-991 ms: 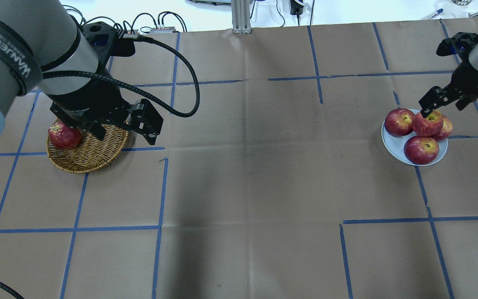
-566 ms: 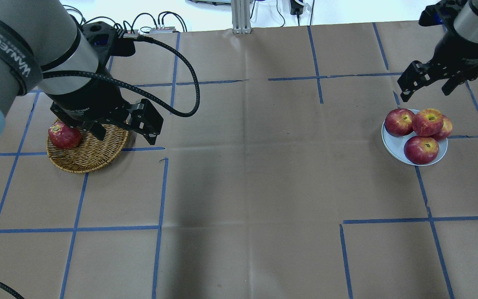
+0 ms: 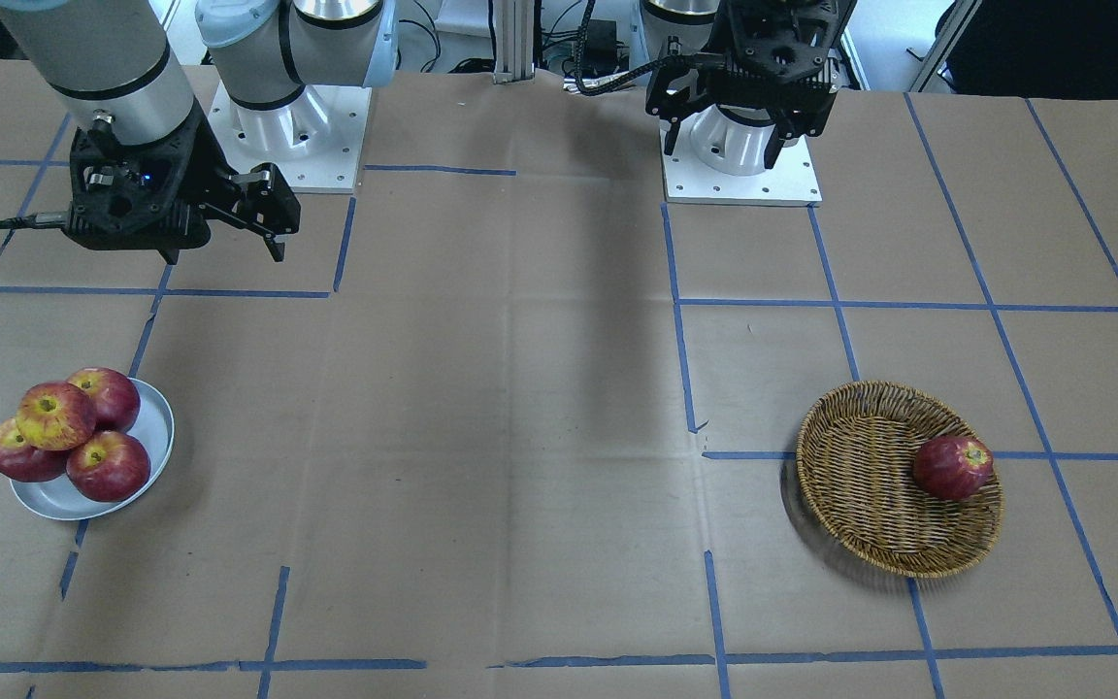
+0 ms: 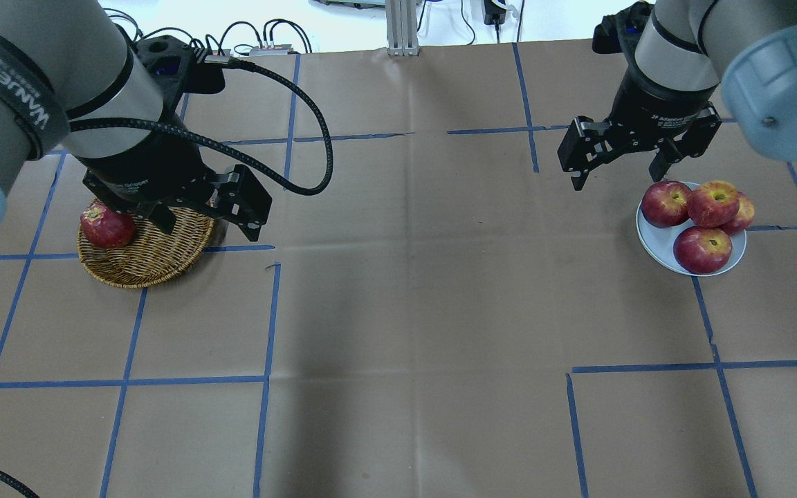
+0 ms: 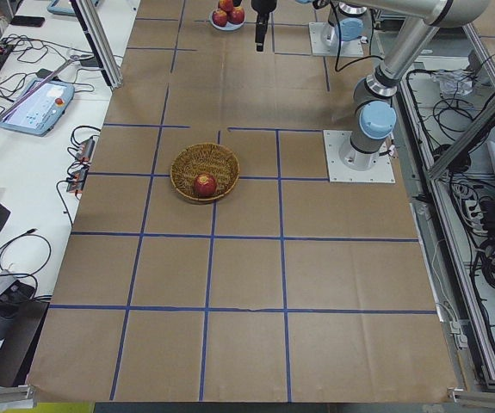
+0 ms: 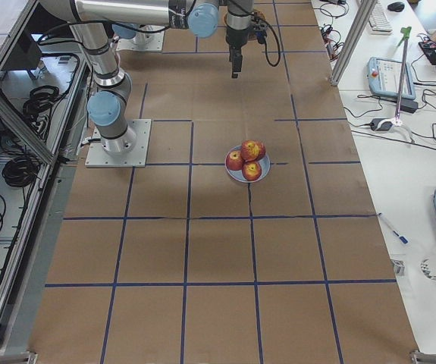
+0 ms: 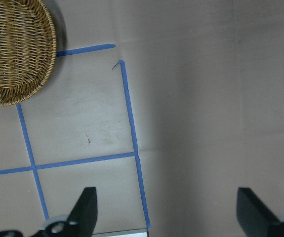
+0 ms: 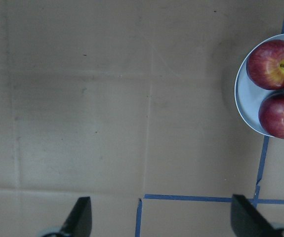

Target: Transfer apple from basket to plate

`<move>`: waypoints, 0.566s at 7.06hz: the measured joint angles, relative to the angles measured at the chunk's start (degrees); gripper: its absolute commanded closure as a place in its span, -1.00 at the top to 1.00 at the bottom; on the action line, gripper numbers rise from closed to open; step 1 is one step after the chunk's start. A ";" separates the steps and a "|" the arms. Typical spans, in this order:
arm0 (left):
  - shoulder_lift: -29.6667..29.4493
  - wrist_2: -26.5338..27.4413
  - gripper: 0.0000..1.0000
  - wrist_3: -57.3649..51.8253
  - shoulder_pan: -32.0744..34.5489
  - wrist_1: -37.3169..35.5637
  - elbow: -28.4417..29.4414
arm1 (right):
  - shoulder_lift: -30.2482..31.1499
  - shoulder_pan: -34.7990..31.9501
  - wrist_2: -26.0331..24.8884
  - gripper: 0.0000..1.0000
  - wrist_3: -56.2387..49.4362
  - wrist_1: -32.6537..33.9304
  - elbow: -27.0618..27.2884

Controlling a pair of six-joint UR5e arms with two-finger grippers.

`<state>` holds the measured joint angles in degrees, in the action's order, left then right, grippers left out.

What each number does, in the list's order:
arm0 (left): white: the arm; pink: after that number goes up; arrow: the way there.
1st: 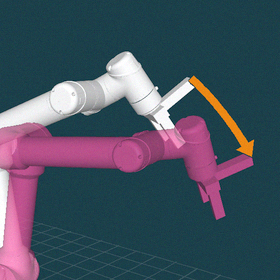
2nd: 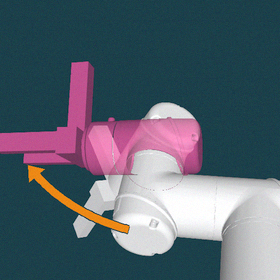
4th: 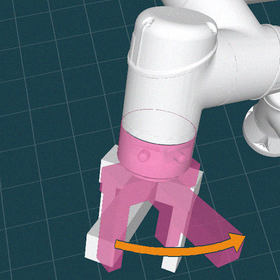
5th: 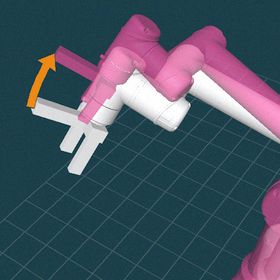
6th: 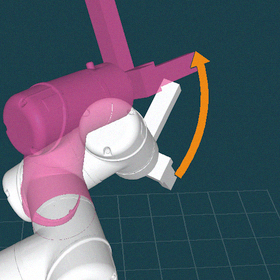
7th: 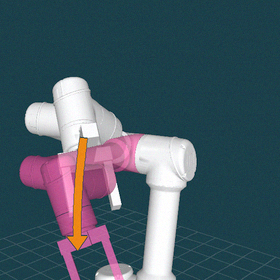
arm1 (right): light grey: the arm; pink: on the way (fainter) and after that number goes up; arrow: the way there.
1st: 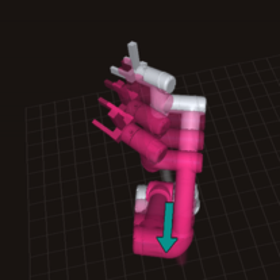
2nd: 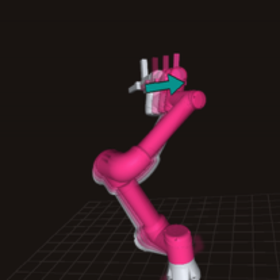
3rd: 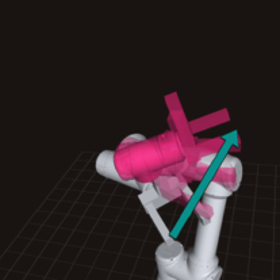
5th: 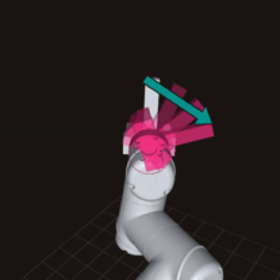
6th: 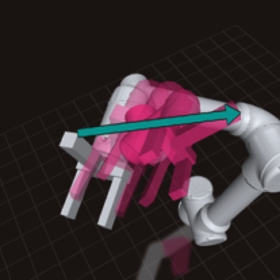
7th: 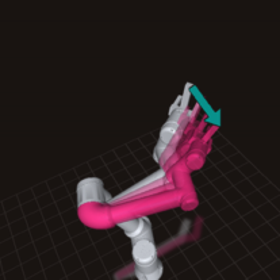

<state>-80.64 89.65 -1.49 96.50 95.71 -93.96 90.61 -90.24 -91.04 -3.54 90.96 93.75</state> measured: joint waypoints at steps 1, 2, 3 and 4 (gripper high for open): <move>0.02 0.02 0.98 0.00 0.00 0.00 0.00 | 0.22 -0.42 0.09 0.99 0.37 -0.02 0.07; 0.04 0.06 0.98 0.00 0.00 0.00 0.00 | 0.30 -0.51 0.14 0.99 0.44 0.12 0.08; 0.04 0.08 0.98 0.00 0.00 0.00 0.00 | 0.33 -0.52 0.15 0.99 0.46 0.31 0.03; 0.04 0.09 0.98 0.00 0.00 0.00 0.00 | 0.34 -0.50 0.16 0.99 0.46 0.39 0.01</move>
